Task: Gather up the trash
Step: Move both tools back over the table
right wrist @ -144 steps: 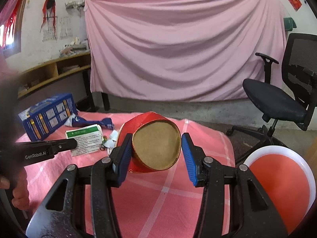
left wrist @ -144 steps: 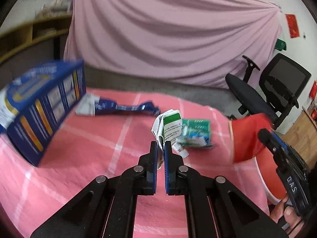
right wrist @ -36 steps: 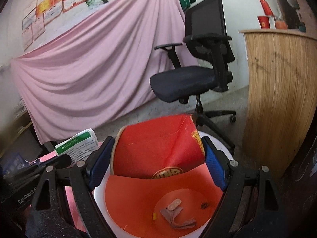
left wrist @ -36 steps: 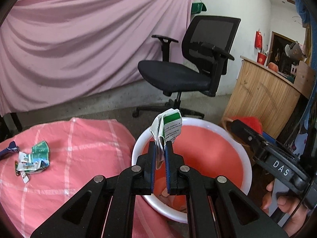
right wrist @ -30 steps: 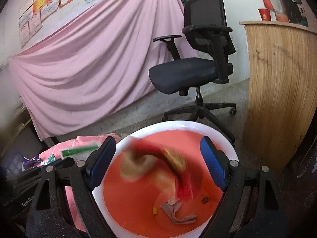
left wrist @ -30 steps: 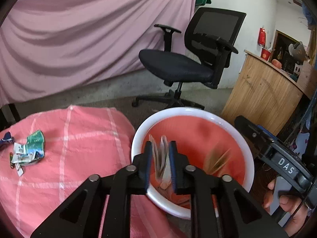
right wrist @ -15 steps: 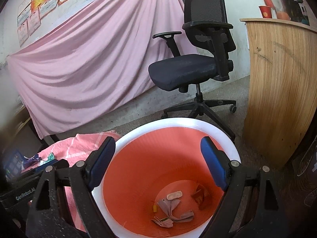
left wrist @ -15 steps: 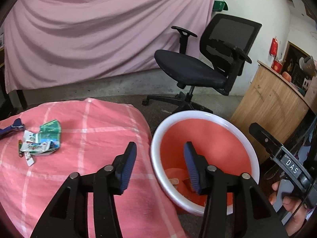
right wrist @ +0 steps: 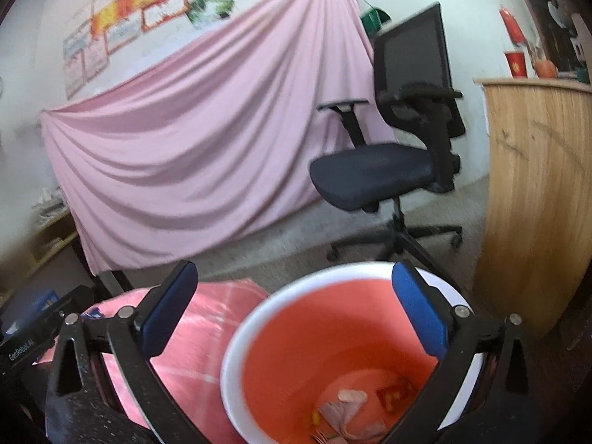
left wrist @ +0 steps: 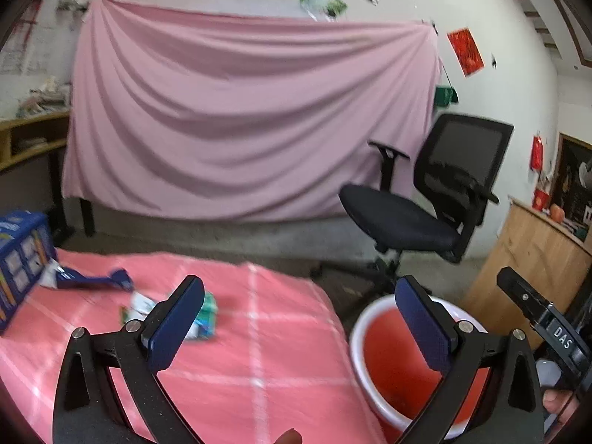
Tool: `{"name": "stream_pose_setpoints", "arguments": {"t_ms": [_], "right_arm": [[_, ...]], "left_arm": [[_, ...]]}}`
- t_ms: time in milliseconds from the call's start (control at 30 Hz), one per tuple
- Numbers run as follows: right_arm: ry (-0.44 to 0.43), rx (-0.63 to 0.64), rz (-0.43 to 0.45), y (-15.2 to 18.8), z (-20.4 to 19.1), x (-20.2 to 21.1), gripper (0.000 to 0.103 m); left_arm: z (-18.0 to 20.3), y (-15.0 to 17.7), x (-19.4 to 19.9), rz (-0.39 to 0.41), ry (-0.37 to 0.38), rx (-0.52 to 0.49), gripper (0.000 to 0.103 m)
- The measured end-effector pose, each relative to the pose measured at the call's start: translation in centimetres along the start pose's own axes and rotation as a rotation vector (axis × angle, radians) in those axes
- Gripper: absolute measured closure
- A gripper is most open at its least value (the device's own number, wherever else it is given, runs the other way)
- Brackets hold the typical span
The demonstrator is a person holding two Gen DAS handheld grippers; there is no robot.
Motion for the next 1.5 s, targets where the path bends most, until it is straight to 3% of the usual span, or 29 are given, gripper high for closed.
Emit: {"name": "stream_pose_setpoints", "arguments": {"t_ms": [333,733,1067,1500], "right_arm": [[-0.192,0.071,0.227,-0.5,-7.6,2.9,0.0],[-0.324,0.22,0.347,2.3,-15.3,4.8,0.0],[-0.4,0.259,0.23,5.3,-19.0,2.3,0.0],[-0.302,0.397,-0.015,9.2,-20.4,-4.0,0.0]], "left_arm": [[-6.6,-0.4,4.6,0.124,-0.146,0.035,0.002],[-13.4,1.5,8.9,0.195,-0.303,0.013,0.002],[-17.6,5.1,9.0,0.117,-0.358,0.003,0.002],[-19.6,8.5,3.0,-0.137,-0.309,0.002,0.002]]}}
Point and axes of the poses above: each gripper's, at about its wrist camera, not at the fingertips, and x roughly against the way its jaws point, z to its right, y to its underside, the point moved 5 cm from there along -x, roughly the way its jaws point, and after that the axes turned 12 degrees about -x, right-handed, at the moved point
